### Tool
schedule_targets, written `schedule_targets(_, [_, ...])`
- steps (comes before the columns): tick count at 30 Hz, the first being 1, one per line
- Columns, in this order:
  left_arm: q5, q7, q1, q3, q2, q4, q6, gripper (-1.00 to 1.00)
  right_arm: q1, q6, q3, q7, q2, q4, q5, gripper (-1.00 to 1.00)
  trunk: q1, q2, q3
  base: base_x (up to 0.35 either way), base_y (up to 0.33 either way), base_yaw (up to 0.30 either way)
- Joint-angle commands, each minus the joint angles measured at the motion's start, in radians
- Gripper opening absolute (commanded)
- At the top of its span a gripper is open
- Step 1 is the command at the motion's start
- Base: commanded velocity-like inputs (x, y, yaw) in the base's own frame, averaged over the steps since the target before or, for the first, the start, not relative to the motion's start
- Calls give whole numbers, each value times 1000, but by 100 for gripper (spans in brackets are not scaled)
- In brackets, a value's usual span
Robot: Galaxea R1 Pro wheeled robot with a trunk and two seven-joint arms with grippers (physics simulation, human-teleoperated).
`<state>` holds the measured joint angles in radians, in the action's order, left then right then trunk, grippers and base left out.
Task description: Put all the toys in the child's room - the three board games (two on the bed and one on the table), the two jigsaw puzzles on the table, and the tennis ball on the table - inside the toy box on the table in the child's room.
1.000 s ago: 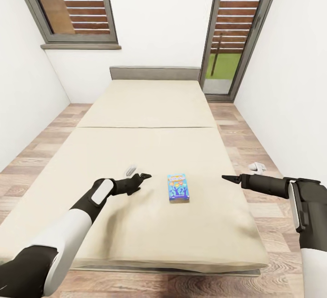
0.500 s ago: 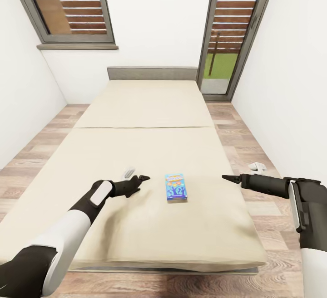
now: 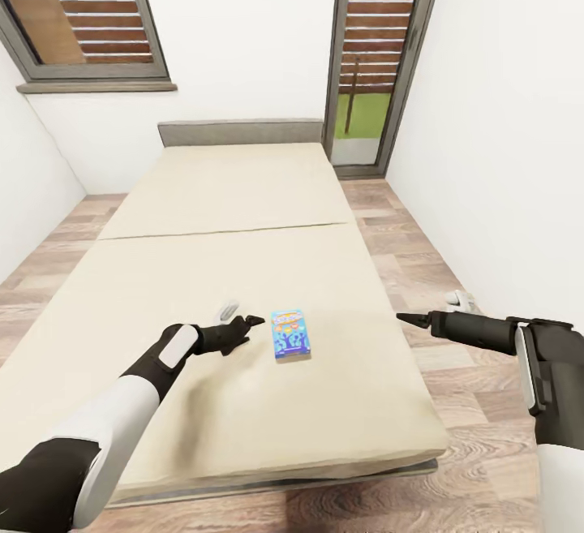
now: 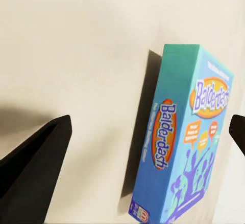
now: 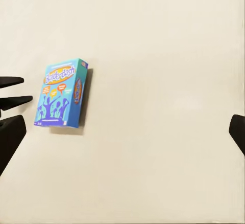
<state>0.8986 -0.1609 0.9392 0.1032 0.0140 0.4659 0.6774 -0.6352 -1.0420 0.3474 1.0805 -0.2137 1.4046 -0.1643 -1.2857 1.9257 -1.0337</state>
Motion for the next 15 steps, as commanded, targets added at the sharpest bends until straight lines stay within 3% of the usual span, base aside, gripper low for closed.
schedule_targets(1, [-6,-3,0,6,1,-1,1,100,-1,-5,1,10,0,1,-10,100,0,0,-1,0,0,-143])
schedule_targets(15, [-6,-5,0,5,3,-2,1,100,0,-5,4,11,0,1,-6,100,0,0,-1,0,0,-60])
